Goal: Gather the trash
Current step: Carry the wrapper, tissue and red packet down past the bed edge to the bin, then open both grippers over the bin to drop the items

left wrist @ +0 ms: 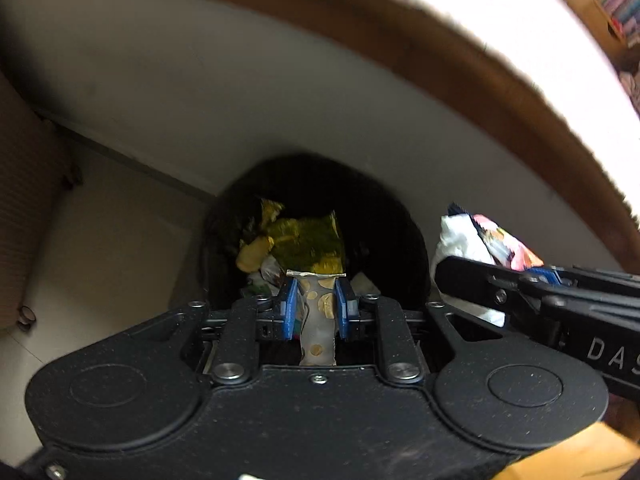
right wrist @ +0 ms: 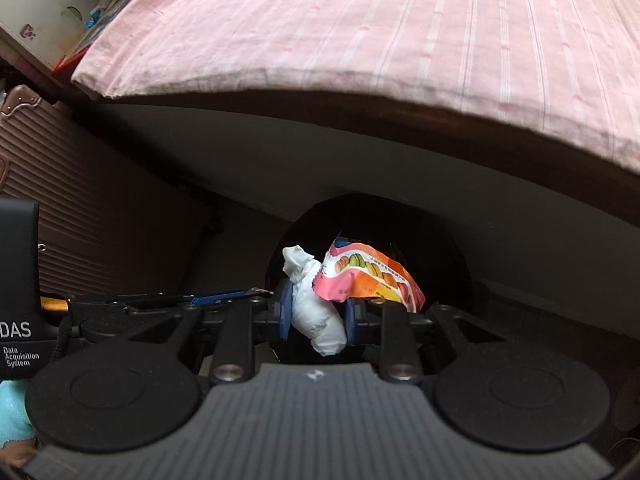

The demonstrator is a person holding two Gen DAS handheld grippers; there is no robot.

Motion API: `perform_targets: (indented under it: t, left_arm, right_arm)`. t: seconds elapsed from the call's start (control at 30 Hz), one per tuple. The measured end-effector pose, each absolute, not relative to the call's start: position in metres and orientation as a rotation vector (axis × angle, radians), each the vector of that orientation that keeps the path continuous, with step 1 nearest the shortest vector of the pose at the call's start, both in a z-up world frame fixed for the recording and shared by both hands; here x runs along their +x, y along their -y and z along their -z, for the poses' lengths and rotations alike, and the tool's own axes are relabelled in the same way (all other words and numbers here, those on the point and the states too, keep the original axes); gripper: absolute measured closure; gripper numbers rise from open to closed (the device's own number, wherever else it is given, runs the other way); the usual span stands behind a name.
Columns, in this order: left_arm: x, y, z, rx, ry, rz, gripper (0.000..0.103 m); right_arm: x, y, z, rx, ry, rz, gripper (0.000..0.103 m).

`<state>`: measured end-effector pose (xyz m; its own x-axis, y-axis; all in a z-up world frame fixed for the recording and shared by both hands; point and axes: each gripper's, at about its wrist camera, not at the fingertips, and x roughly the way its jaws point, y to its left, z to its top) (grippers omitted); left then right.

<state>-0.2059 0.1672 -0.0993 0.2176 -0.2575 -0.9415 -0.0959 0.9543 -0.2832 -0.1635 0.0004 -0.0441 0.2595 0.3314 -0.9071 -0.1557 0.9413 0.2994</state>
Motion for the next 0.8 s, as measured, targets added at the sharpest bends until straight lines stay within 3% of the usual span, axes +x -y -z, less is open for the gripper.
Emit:
perform_targets:
  t: [0.8]
  left_arm:
    - [-0.201, -0.166, 0.230, -0.258, -1.528, 0.080, 0.084]
  right_arm:
    - [-0.132, 0.002, 0.176, 0.206, -1.423, -0.186, 0.070]
